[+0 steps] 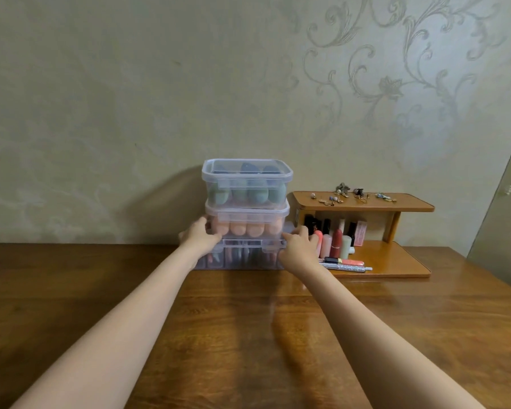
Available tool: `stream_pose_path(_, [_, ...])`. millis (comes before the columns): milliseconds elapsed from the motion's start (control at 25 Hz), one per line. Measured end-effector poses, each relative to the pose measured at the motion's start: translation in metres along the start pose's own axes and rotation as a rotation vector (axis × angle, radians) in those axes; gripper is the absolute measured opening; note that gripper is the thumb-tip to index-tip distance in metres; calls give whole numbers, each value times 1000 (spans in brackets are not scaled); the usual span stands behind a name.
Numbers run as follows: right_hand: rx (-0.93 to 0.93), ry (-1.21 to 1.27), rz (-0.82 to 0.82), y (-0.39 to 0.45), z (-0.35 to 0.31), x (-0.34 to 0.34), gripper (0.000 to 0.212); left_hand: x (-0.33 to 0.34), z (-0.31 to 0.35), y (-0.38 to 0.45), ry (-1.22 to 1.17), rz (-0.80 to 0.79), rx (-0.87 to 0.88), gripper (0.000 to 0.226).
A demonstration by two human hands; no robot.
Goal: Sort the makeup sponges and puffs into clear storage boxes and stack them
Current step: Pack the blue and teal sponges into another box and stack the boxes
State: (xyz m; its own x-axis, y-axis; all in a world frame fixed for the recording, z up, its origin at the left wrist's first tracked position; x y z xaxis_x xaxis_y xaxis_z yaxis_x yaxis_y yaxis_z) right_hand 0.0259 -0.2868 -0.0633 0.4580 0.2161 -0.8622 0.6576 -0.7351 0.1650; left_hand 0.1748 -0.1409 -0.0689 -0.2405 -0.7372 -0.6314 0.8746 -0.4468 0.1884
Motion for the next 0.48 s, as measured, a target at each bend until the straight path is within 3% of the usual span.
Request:
stream_pose_path(200, [-56,69,-36,18,5,2,39,5,7,13,44,-43,28,58])
stream_pose_path(320, [9,154,56,26,6,-3,38,3,15,11,364,-41,93,53])
stream_pose_path(480, [10,161,183,24,13,-11,42,5,28,6,306,-42,153,47])
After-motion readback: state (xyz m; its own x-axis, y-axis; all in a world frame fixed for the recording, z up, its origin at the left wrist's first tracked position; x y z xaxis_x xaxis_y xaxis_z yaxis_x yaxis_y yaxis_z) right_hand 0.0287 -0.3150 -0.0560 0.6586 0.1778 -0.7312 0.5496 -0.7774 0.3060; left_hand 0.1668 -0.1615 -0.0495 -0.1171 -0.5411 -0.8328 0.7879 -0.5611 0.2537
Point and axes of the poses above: each hand's wrist, its own y-axis towards the middle knuckle, its own x-axis out of the palm, z = x × y, the point moved 5 cm from there along y, towards the middle knuckle, and after that the axes turned 6 degrees about x, right-handed, at the moved point
